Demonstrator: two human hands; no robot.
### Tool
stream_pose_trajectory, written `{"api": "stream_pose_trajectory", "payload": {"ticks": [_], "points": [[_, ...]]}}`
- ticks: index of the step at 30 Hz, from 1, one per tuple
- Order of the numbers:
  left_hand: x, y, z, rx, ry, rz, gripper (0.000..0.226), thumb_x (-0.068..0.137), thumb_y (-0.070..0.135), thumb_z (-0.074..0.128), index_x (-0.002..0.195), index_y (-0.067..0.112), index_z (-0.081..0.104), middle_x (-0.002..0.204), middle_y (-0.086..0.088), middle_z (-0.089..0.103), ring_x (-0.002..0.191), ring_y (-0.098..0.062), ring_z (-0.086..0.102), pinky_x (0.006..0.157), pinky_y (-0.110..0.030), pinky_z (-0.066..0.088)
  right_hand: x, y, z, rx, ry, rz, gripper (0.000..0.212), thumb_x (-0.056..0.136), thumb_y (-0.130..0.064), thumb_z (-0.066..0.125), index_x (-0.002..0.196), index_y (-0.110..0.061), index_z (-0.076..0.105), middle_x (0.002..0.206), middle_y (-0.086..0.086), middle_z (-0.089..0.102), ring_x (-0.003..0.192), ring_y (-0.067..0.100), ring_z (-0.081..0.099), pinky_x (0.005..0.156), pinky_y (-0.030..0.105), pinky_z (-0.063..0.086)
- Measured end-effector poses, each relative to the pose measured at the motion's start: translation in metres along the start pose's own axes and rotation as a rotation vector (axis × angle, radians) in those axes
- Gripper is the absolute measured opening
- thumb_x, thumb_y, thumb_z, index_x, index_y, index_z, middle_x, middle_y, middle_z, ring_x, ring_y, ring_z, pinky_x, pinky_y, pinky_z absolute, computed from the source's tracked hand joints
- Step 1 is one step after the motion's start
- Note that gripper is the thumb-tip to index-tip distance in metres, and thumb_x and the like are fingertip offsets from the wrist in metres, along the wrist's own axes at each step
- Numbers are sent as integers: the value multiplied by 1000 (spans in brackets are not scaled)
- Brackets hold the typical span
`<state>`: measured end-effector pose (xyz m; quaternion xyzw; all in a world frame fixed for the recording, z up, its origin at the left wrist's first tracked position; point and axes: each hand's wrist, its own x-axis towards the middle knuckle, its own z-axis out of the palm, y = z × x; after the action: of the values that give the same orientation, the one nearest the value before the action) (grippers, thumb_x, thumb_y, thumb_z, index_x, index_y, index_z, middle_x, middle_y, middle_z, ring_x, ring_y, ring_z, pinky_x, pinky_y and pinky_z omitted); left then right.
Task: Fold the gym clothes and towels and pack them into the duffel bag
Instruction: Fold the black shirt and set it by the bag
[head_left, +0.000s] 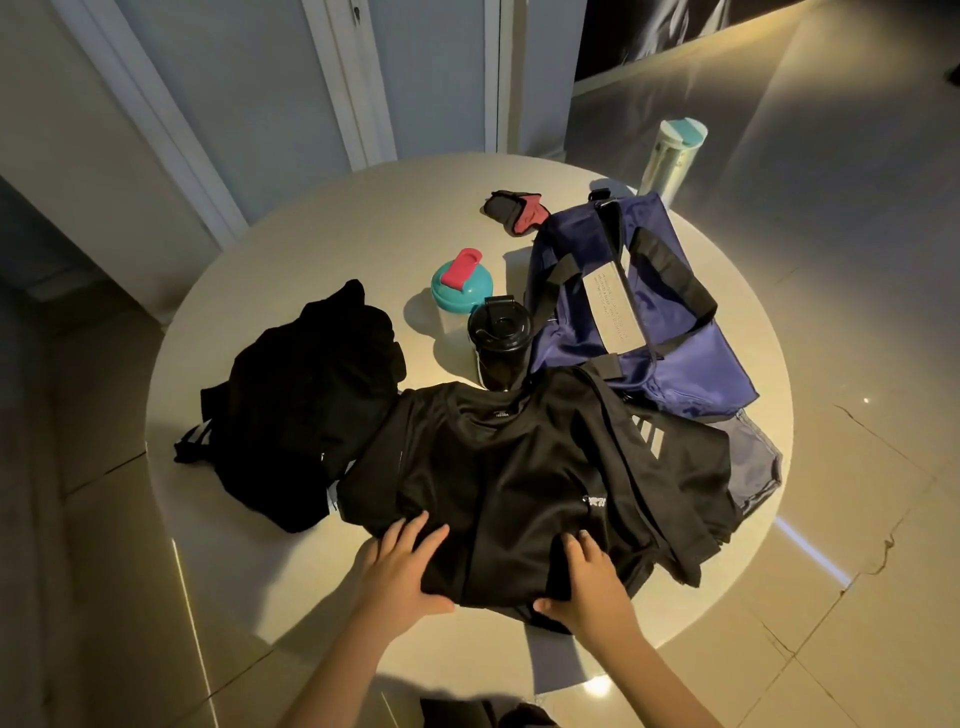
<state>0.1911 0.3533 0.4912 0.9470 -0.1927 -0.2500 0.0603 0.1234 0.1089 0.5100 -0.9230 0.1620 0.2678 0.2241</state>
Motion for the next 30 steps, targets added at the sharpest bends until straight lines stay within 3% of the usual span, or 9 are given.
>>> {"api": "stream_pose_trajectory", "payload": {"ticks": [3, 5, 7, 9, 14, 21, 23, 25, 30], "points": [[3, -1, 7, 57, 165, 26, 61, 40, 33, 92, 96, 32, 70, 118, 4, 64, 107, -24, 63, 77, -42, 54, -1, 8, 21, -121, 108, -64, 52, 88, -26, 62, 136, -11, 45, 155, 14, 22, 139, 34, 26, 109, 38, 34], [3, 3, -4, -94, 234, 38, 38, 56, 11, 85, 88, 26, 72, 114, 7, 64, 111, -22, 61, 84, -40, 49, 3, 18, 24, -77, 208, -116, 28, 84, -12, 65, 112, -7, 65, 137, 17, 50, 123, 36, 49, 94, 38, 47], [2, 3, -24, -263, 232, -28, 27, 82, 11, 66, 106, 22, 68, 120, 10, 60, 118, -17, 54, 95, -34, 41, 5, 27, 9, 103, 213, -124, 20, 87, -7, 59, 105, -8, 67, 118, 11, 64, 109, 31, 59, 87, 31, 45], [5, -5, -48, -457, 95, -97, 25, 92, 17, 56, 115, 22, 63, 114, 6, 64, 107, -17, 60, 89, -26, 46, 3, 30, -17, 322, 185, -102, 20, 90, -4, 56, 106, -9, 67, 108, 8, 67, 102, 26, 62, 81, 21, 41], [19, -14, -120, -730, -54, -102, 8, 92, 18, 59, 99, 23, 62, 95, 2, 66, 95, -14, 62, 90, -33, 50, 2, 22, -78, 666, 261, -93, 21, 93, -2, 50, 87, -22, 54, 83, 10, 63, 75, 26, 58, 56, 23, 44], [31, 28, -112, -295, 549, -183, 16, 90, 22, 62, 100, 13, 53, 99, 0, 51, 91, -17, 54, 76, -29, 48, 18, -1, -80, 130, 633, -115, 15, 81, -10, 65, 95, -7, 61, 98, 13, 56, 90, 36, 55, 70, 41, 46], [28, 38, -85, -293, 464, -75, 10, 91, 23, 59, 92, 14, 54, 90, 2, 51, 85, -17, 54, 70, -25, 42, 12, -4, -61, 79, 644, -152, 16, 77, -17, 72, 86, -9, 64, 89, 11, 57, 83, 35, 56, 65, 39, 44], [26, 45, -54, -286, 295, 15, 16, 93, 27, 56, 105, 16, 59, 105, 2, 56, 100, -18, 53, 80, -28, 43, 7, -4, -39, 21, 536, -152, 25, 79, -31, 70, 95, -12, 65, 96, 8, 58, 90, 34, 58, 70, 40, 45], [31, 49, -17, -196, 134, -82, 62, 93, 36, 56, 146, 22, 28, 148, 6, 31, 137, -16, 29, 108, -33, 30, 4, -1, -2, -63, 180, -90, 67, 89, -47, 54, 145, -21, 29, 156, 1, 19, 136, 26, 30, 110, 36, 30]]}}
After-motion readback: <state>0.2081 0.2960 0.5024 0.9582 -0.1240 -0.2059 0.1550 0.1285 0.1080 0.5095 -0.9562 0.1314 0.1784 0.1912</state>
